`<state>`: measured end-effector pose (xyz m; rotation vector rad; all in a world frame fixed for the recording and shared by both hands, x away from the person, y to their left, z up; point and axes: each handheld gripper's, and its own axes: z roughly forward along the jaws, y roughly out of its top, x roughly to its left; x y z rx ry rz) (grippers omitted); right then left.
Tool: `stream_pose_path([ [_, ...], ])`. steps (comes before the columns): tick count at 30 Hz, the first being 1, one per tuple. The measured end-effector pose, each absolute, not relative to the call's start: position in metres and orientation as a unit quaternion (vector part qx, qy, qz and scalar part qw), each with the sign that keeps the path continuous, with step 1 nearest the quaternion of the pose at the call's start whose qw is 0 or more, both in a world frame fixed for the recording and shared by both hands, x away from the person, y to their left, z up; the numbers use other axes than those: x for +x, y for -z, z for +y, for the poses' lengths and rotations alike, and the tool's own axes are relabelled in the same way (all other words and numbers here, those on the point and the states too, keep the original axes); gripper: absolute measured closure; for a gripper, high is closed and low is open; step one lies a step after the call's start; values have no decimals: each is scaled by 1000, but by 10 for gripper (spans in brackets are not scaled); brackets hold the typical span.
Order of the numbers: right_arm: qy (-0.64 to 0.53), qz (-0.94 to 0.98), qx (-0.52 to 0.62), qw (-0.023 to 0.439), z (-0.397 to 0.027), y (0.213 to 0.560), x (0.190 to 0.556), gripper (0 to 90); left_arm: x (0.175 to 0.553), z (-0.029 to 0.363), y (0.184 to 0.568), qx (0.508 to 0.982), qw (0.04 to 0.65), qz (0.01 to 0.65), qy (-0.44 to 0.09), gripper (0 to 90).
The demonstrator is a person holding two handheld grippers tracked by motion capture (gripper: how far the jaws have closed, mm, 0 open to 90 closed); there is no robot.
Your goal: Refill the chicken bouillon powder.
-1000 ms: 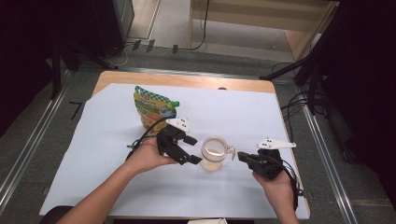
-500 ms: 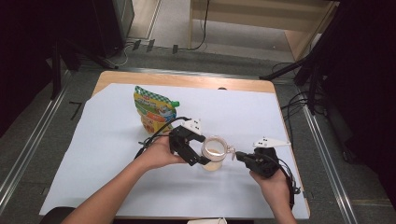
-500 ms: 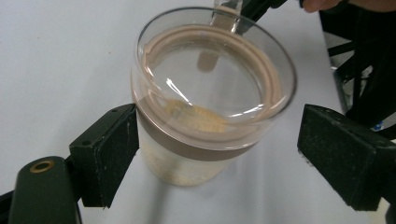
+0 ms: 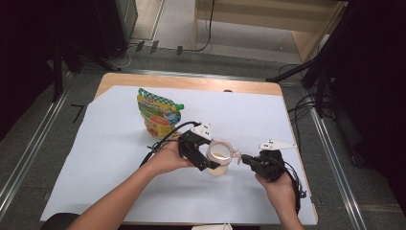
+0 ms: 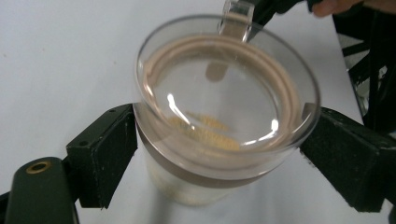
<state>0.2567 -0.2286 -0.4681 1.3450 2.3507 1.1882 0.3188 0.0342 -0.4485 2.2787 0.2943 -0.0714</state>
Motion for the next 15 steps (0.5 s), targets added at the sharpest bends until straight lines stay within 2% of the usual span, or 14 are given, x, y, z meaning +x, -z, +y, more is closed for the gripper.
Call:
stream_pose_path([
  [15,-400,791,454,90,-228,468,257,900,315,32,448,907,408,103,7,129],
])
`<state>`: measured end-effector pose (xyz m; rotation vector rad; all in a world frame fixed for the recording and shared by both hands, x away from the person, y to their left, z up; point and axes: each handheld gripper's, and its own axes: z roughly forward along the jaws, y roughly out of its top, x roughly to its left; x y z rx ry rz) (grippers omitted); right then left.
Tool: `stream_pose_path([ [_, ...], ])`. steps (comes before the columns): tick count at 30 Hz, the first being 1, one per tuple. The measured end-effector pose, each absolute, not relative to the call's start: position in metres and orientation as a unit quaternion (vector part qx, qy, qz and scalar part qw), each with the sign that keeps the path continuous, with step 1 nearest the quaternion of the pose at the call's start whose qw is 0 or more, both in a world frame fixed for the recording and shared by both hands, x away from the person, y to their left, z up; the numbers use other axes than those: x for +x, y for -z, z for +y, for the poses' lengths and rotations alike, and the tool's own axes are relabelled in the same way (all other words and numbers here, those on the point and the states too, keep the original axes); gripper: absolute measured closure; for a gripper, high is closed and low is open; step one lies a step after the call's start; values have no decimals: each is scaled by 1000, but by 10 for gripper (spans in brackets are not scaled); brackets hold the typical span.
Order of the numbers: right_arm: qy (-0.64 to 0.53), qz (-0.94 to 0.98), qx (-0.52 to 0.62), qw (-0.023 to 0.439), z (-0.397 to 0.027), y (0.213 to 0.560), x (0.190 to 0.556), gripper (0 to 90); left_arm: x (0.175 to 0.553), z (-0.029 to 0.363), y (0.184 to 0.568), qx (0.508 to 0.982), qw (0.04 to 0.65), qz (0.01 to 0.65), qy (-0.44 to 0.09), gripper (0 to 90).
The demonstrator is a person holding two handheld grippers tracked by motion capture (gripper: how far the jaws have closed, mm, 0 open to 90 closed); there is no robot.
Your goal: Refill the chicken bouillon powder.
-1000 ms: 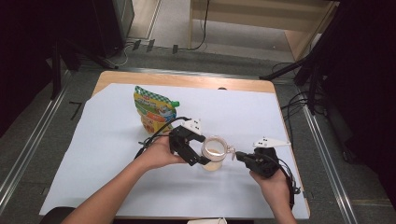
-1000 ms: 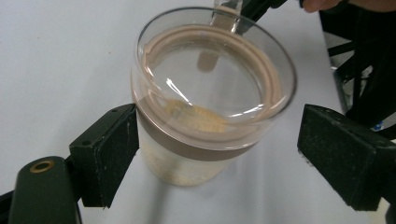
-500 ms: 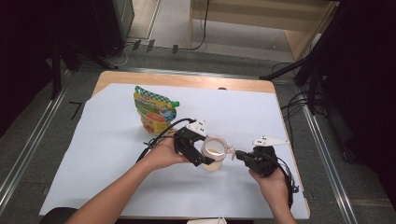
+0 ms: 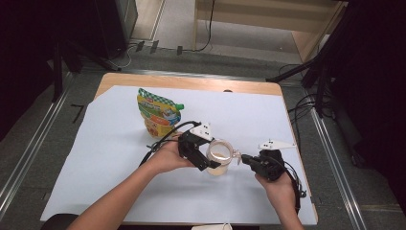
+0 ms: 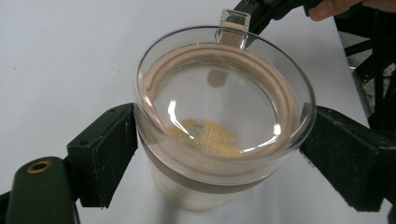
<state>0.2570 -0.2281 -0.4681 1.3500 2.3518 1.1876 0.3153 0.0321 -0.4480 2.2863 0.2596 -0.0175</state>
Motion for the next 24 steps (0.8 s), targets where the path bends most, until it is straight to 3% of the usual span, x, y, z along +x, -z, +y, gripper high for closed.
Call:
stream_pose_path([
  [24,-395,793,454,92,-228,469,254,900,312,26,452,916,393,79,-25,115],
])
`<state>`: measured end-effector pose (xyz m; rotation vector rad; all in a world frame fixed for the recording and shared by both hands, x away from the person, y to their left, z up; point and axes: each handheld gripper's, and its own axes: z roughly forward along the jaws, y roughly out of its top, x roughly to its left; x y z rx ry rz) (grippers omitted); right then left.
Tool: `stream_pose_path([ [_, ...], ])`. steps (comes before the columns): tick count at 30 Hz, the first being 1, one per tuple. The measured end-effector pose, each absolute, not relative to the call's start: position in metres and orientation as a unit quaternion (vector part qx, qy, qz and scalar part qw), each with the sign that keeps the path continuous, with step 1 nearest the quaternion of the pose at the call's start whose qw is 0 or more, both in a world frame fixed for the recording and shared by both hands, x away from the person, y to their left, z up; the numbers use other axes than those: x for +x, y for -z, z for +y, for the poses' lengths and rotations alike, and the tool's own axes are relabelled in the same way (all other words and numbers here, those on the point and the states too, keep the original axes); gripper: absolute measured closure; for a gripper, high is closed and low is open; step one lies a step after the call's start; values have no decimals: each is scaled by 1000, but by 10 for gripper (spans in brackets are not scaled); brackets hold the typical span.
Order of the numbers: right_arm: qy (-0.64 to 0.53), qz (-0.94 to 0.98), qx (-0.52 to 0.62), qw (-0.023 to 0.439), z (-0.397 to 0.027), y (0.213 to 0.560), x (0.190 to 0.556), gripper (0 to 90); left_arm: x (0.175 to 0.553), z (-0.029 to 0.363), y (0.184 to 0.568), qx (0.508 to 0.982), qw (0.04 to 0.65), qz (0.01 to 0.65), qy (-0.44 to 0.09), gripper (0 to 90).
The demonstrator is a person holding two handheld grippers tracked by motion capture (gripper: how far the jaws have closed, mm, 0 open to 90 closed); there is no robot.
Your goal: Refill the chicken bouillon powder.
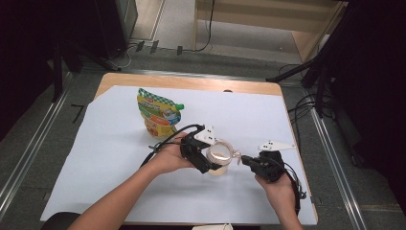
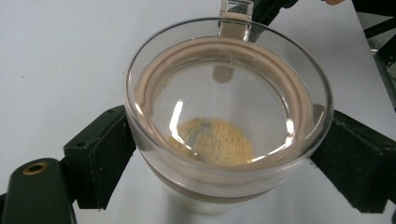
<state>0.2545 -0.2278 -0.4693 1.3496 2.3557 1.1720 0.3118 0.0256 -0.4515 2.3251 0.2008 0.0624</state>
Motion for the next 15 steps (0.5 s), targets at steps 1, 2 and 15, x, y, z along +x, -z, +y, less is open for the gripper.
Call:
stream_pose_path([
  [1,-395,793,455,91,-228,469,255,900,312,26,452,916,393,80,-24,116],
  [2,-395,793,454,91,-228,470,255,900,312,26,451,916,391,79,-23,116],
  [15,-395,793,455,91,-228,470,255,900,313,23,445,920,383,75,-24,119],
])
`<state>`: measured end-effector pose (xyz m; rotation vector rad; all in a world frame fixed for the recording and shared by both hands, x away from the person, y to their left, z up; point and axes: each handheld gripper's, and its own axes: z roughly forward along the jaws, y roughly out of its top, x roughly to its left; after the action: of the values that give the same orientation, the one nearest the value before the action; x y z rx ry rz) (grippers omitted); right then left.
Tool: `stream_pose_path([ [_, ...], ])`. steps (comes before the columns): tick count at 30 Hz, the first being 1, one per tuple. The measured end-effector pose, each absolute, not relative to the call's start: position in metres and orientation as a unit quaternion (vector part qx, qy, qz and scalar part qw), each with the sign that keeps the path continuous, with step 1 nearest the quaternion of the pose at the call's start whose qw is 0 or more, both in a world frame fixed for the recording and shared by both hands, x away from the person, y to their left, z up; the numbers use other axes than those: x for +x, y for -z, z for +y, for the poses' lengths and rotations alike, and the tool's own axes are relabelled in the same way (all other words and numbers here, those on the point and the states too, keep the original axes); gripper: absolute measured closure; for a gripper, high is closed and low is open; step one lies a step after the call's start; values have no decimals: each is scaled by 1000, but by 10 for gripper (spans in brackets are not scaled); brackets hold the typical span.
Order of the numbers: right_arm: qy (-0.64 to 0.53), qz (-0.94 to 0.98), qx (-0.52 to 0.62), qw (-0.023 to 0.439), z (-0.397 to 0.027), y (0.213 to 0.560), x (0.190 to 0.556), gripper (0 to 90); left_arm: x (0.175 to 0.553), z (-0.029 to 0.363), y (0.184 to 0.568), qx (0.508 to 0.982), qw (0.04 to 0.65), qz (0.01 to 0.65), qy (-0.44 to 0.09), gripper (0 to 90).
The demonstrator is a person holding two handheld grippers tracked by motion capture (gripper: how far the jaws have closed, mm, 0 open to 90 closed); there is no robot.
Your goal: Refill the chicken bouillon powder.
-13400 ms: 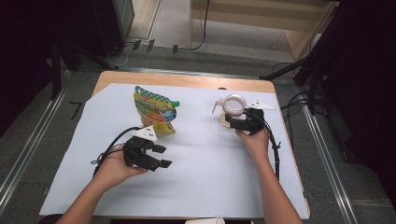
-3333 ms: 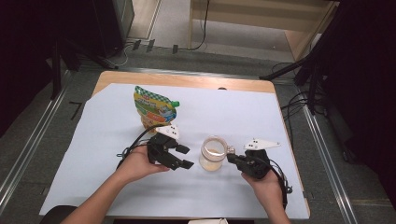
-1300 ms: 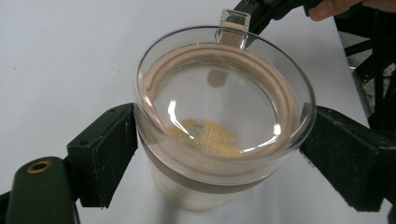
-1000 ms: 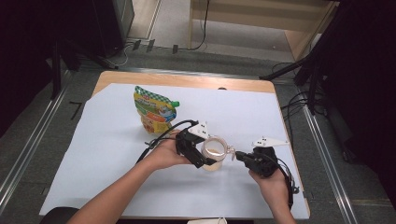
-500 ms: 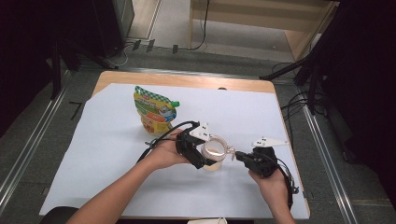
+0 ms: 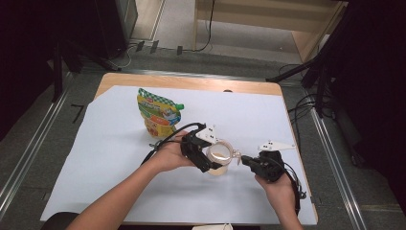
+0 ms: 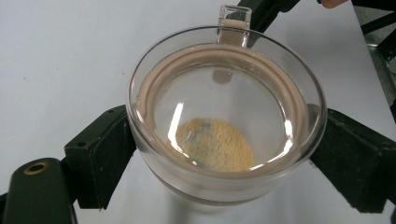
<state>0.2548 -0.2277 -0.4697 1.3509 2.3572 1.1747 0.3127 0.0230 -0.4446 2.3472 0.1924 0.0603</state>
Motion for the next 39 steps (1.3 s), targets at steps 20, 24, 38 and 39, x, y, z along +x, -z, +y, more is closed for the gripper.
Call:
stream_pose_path([
  [20,-397,793,453,91,-228,470,255,900,312,22,430,916,395,72,-25,128],
  [24,-397,793,453,91,-228,470,255,900,313,21,428,914,397,72,-24,128],
  [38,-396,793,454,89,-228,470,255,900,313,16,420,913,400,67,-25,128],
  [39,-396,794,453,89,-228,470,255,900,313,16,419,914,399,67,-24,128],
])
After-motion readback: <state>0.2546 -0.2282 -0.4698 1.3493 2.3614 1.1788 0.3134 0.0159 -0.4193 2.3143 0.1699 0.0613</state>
